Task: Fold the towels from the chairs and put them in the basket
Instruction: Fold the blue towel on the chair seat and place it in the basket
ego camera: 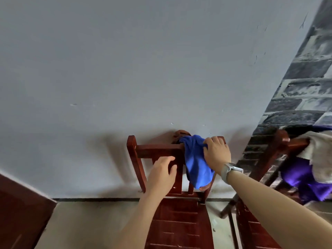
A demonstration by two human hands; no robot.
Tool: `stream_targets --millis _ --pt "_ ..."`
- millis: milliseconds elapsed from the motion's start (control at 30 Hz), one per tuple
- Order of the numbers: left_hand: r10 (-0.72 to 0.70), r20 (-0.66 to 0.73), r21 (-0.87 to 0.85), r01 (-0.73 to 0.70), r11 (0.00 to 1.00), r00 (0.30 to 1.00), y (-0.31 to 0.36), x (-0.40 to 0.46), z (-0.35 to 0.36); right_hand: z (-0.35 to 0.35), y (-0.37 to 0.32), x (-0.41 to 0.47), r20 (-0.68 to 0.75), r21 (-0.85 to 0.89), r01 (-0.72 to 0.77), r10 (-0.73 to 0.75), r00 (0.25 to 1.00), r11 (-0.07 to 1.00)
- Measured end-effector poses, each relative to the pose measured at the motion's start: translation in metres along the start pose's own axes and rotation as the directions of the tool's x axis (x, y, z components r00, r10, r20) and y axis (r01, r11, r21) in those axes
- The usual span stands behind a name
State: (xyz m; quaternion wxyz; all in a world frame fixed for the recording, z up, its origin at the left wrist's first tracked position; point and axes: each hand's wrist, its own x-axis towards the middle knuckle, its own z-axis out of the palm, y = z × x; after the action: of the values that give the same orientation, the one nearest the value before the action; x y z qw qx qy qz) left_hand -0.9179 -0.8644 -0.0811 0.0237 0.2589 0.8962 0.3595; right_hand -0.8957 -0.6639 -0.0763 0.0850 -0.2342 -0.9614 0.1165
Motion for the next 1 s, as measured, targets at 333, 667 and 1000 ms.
stream_targets --millis 333,667,1000 --pt "0.069 0.238 0.126 -0.102 0.987 0.969 0.021 0.070 0.031 -0.030 0.026 -0.058 -0.084 0.813 -0.154 0.374 0.923 0.562" --pt "0.148 0.135 0.196 -0.172 0.965 0.980 0.011 0.070 0.039 -0.028 0.023 -0.059 0.243 0.637 -0.355 0.259 0.935 0.684" --pt "0.194 0.043 -0.157 -0.185 0.970 0.980 0.018 0.076 0.029 -0.078 0.012 -0.032 -0.019 0.829 -0.030 0.082 0.996 0.559"
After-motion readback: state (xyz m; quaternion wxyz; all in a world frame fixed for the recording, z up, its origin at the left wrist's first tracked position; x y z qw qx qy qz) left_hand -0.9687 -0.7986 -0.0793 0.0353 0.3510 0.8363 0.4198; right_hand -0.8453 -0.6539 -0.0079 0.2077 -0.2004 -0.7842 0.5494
